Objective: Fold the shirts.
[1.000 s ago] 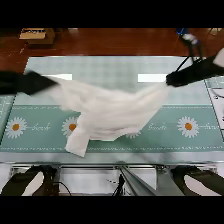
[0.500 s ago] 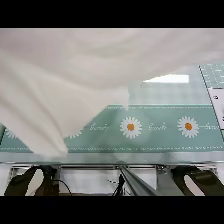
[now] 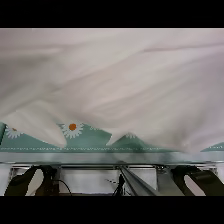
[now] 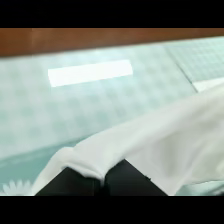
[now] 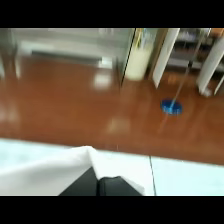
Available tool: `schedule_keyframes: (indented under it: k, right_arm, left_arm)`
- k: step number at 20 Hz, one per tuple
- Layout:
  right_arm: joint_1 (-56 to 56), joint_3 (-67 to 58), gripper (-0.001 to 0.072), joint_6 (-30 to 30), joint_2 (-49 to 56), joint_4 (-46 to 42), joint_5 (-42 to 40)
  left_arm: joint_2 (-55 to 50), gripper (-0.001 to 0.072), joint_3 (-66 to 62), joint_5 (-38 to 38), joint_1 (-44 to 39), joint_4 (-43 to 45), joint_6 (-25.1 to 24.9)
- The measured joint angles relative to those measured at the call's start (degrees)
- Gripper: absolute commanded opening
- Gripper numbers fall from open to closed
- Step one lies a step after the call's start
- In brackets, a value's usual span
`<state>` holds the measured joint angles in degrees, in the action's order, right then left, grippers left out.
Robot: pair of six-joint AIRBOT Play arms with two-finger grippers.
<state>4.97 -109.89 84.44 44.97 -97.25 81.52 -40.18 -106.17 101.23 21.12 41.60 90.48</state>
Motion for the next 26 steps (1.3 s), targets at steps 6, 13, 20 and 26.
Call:
schedule_keyframes:
  k: [6,13,20,26]
  right_arm:
    - [0.0,-0.22,0.002,-3.69,20.63,5.49,-2.43]
    - [0.0,-0.22,0.0021,-3.41,44.04,13.09,-11.34]
    - [0.0,-0.22,0.0044,1.77,56.87,14.91,-15.69]
    - [-1.68,-0.22,0.0463,0.9,55.54,14.43,-12.96]
  left_arm:
    - [-0.22,0.003,23.3,-4.35,-0.66,-0.22,-1.62]
    - [-8.59,0.003,50.56,-23.74,-3.98,-0.79,-12.2]
    - [-26.32,0.0056,57.02,-32.5,-4.63,-1.11,-15.98]
    - [-33.4,0.0437,51.3,-28.5,-1.36,-0.44,-18.34]
